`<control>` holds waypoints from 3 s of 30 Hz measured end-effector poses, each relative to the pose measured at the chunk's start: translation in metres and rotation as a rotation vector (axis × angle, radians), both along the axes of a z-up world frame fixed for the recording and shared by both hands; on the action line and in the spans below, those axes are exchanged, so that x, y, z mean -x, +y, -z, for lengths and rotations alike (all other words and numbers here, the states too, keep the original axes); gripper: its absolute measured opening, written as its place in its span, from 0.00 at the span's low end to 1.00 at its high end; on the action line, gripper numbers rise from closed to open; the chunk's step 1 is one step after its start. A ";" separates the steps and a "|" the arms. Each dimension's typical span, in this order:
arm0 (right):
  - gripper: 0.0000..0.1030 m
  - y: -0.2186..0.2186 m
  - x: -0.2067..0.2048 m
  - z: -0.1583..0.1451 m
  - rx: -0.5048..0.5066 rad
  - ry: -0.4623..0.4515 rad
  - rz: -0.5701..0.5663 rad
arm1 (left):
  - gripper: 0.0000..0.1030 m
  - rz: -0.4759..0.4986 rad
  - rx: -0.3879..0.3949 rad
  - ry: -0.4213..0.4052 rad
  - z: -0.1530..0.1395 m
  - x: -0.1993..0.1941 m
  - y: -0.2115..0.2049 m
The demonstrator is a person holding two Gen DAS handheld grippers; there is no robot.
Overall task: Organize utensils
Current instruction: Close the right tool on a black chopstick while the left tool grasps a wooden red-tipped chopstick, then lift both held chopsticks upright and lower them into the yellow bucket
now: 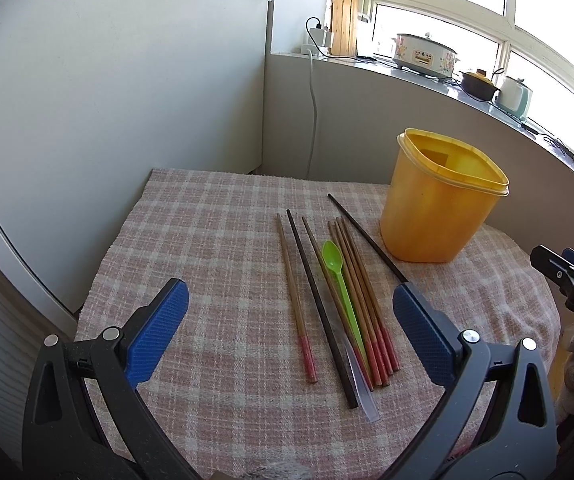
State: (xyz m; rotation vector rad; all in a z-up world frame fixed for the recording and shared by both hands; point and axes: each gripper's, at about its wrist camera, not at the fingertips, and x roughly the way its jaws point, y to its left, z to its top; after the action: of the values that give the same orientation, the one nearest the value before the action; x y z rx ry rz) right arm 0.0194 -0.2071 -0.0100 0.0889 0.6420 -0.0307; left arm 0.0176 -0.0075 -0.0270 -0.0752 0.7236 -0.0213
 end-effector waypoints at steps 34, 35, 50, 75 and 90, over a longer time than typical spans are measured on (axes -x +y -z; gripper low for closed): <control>0.22 0.072 -0.093 0.091 -0.079 0.296 -0.351 | 0.19 0.107 0.207 0.290 0.091 -0.104 0.028; 0.22 0.075 -0.098 0.093 -0.072 0.299 -0.351 | 0.19 0.107 0.208 0.294 0.093 -0.107 0.028; 0.19 0.098 -0.115 0.107 0.018 0.328 -0.333 | 0.14 0.132 0.177 0.322 0.098 -0.146 0.030; 0.05 0.079 -0.082 0.059 -0.226 0.228 -0.403 | 0.04 0.119 0.334 0.218 0.058 -0.161 0.127; 0.05 0.041 -0.070 -0.016 -0.280 0.014 -0.393 | 0.04 0.240 0.388 0.025 -0.033 -0.145 0.070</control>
State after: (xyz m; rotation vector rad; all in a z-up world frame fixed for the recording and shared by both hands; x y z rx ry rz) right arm 0.0895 -0.1657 0.0059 0.2316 0.6660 0.4396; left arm 0.1621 0.0621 0.0056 -0.3597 0.7425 -0.3909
